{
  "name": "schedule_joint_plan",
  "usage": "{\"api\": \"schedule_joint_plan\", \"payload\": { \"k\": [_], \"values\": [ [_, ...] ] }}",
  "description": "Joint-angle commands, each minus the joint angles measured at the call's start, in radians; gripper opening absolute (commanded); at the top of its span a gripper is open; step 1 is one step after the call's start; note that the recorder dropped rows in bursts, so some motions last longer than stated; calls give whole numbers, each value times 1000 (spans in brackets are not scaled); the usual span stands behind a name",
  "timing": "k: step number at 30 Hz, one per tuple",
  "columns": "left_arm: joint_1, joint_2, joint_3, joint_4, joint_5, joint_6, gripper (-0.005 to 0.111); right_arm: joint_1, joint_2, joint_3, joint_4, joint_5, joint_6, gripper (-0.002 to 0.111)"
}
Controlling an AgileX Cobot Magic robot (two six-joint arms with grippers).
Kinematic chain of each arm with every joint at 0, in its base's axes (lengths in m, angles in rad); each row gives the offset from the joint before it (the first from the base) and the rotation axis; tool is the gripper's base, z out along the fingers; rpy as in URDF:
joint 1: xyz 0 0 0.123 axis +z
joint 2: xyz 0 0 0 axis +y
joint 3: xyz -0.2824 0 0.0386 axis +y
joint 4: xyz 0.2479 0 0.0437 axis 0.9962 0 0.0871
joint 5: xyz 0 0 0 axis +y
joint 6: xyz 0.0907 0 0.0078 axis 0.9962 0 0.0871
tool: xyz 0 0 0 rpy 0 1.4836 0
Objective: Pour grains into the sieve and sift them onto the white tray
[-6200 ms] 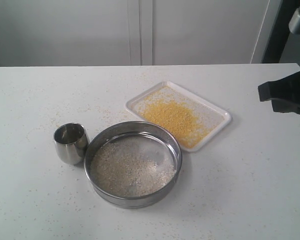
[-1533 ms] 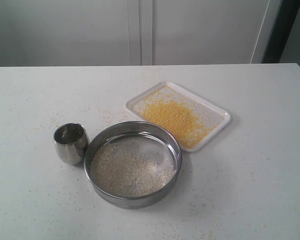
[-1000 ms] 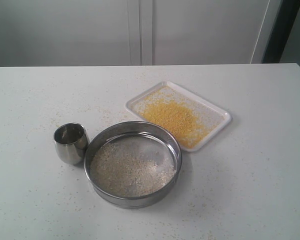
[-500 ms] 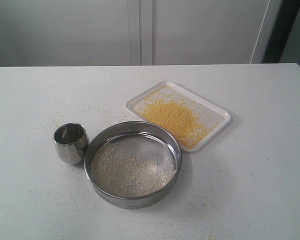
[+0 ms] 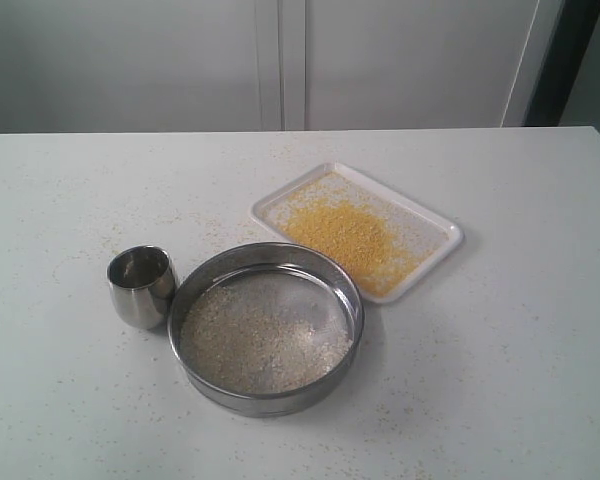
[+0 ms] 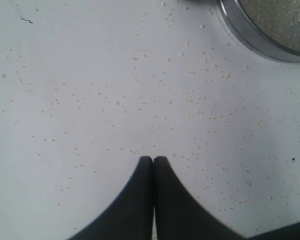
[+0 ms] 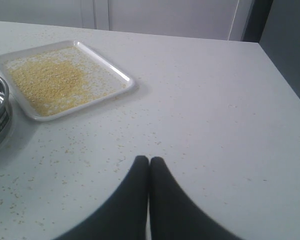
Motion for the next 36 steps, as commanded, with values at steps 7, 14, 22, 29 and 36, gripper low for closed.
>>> {"api": "schedule_joint_plan", "payload": {
  "k": [7,14,22,29,36],
  "values": [
    [2,-7,7,-5,8,3,0,-37,-5,7,-11,-14,-10,0],
    [2,-7,7,-5,8,3,0,-51,-5,7,-11,-14,-10,0],
    [2,-7,7,-5,8,3,0,-51,-5,7,-11,-14,-10,0],
    [2,-7,7,-5,8,3,0,-51,-5,7,-11,-14,-10,0],
    [2,-7,7,9,1,10,0,-51,-5,7,-11,-14,-10,0]
  ]
}}
